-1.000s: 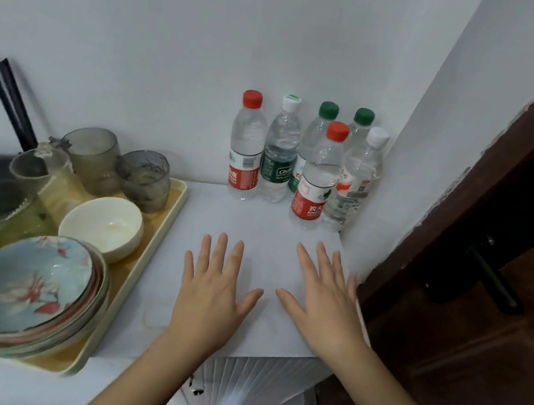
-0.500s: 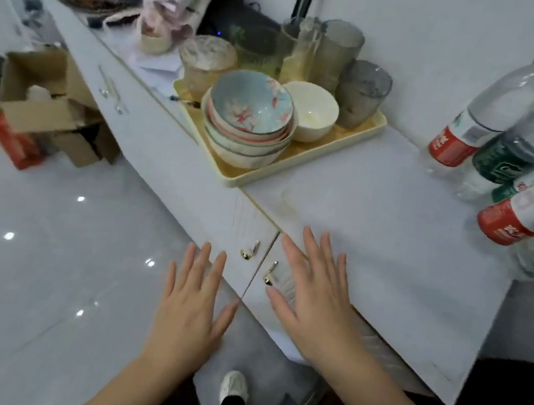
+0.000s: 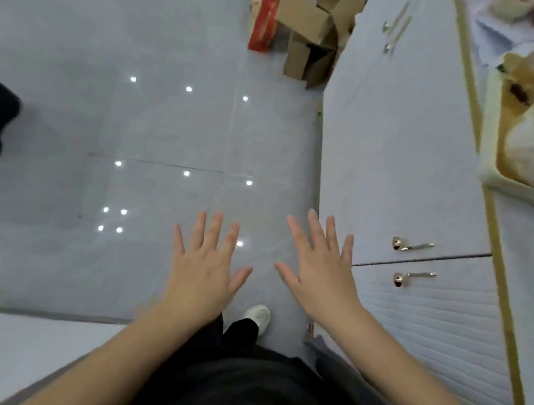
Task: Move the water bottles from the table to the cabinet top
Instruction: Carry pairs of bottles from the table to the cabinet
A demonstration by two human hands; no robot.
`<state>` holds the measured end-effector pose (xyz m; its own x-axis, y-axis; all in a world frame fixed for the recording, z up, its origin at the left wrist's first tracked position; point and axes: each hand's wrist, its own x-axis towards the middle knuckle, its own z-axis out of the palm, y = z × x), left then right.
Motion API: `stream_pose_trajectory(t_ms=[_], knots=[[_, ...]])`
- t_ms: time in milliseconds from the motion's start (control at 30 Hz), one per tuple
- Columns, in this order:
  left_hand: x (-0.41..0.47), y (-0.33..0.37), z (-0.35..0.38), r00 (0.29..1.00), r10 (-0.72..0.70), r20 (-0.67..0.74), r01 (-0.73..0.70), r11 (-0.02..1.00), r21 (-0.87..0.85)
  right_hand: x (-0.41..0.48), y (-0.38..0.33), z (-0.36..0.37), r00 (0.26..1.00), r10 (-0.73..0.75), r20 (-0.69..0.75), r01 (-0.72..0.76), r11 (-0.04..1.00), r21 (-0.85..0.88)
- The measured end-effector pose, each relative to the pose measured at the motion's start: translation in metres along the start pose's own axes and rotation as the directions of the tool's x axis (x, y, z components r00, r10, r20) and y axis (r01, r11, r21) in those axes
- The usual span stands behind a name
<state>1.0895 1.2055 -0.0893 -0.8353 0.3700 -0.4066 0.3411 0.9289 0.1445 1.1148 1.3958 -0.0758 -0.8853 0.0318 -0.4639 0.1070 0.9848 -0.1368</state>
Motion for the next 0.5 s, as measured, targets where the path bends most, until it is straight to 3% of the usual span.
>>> stream_pose_trajectory(t_ms=[200, 500], knots=[[-0.018, -0.076, 0.002, 0.966, -0.257, 0.023, 0.258, 0.959, -0.116, 0.046, -0.082, -0.005, 0.978, -0.180, 0.104, 0.192, 0.975, -0.112], [-0.046, -0.159, -0.007, 0.846, -0.531, 0.051, 0.524, 0.811, -0.261, 0.101, -0.184, -0.017, 0.899, -0.385, 0.207, 0.423, 0.885, -0.194]])
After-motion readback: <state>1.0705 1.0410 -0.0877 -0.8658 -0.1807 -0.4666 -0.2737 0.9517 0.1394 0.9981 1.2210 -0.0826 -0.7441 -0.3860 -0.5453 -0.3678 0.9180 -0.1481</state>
